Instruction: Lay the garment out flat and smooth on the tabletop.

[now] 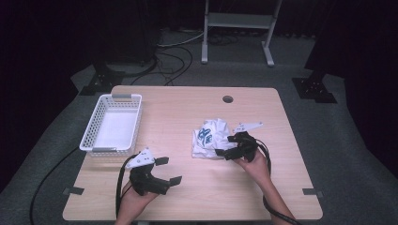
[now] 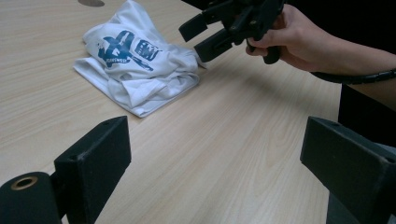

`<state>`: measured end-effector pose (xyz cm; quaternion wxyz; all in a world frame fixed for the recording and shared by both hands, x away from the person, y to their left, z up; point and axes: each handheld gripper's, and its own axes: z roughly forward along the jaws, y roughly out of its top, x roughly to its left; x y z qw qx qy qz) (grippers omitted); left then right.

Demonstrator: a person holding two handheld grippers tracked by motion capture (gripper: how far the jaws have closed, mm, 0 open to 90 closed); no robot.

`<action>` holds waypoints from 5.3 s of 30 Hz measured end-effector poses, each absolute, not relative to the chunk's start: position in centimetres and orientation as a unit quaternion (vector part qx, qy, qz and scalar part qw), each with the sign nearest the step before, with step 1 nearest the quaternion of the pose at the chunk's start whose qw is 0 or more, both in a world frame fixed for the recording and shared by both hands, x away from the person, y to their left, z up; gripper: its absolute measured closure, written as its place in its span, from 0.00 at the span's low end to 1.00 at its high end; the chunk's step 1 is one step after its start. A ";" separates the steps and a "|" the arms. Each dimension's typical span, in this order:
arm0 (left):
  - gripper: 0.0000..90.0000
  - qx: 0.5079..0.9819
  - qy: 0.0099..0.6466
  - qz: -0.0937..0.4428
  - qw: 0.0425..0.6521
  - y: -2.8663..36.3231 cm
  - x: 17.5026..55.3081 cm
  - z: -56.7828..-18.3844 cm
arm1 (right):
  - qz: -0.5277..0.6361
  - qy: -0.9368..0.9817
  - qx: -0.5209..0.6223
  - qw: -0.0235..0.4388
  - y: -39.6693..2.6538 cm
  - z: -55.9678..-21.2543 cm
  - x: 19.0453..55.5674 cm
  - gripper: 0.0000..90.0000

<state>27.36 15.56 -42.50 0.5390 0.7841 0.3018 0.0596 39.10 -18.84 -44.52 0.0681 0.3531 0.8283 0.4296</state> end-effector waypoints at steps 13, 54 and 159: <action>0.08 0.783 0.305 0.059 0.539 15.8 27.4 -42.5 | 0.392 0.841 0.370 0.054 -17.3 -46.2 42.4 0.38; 0.08 0.791 0.299 0.051 0.532 14.9 27.3 -42.8 | 0.403 0.842 0.356 0.039 -16.0 -47.3 32.8 0.49; 0.08 0.796 0.308 0.043 0.519 14.8 27.8 -43.9 | 0.328 0.853 0.394 0.095 -26.9 -41.2 29.2 0.97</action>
